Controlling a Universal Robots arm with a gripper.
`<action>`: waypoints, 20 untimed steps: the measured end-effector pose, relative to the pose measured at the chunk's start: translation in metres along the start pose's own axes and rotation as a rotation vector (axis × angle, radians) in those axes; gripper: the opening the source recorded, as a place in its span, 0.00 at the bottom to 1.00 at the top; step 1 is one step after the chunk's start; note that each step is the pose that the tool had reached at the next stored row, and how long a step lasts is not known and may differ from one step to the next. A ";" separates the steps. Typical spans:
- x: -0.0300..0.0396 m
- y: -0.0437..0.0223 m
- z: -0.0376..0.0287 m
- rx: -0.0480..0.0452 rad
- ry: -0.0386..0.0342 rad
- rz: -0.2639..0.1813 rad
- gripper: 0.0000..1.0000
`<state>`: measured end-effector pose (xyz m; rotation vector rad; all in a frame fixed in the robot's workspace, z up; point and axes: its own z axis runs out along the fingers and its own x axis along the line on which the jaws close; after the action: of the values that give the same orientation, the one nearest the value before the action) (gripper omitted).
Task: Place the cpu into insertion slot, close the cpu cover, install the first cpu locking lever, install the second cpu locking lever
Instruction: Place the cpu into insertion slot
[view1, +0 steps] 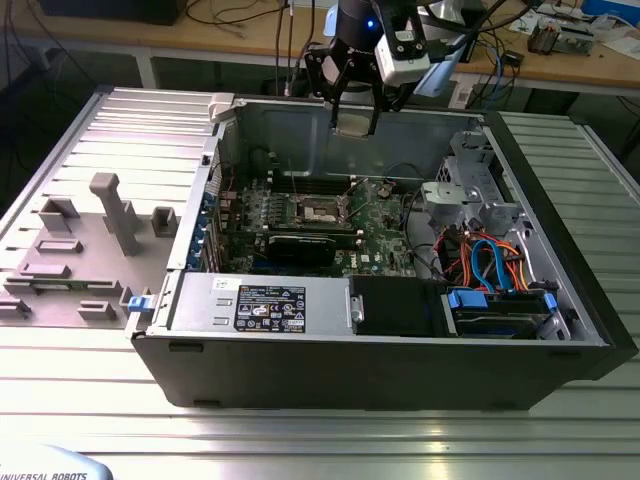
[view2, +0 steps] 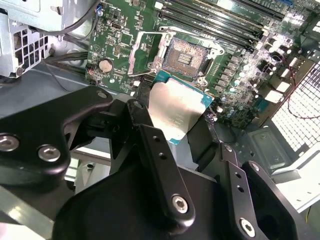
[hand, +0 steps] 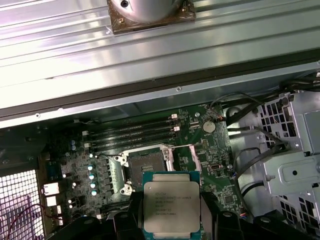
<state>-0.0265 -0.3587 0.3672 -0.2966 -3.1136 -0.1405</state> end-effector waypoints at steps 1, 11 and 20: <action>0.0000 0.0000 0.0000 0.0000 0.0000 0.000 0.54; 0.0000 -0.0001 0.0004 -0.0020 -0.0099 0.113 0.54; 0.0000 0.0000 0.0005 -0.0028 -0.0130 0.148 0.54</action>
<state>-0.0265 -0.3587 0.3667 -0.5273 -3.0896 -0.1417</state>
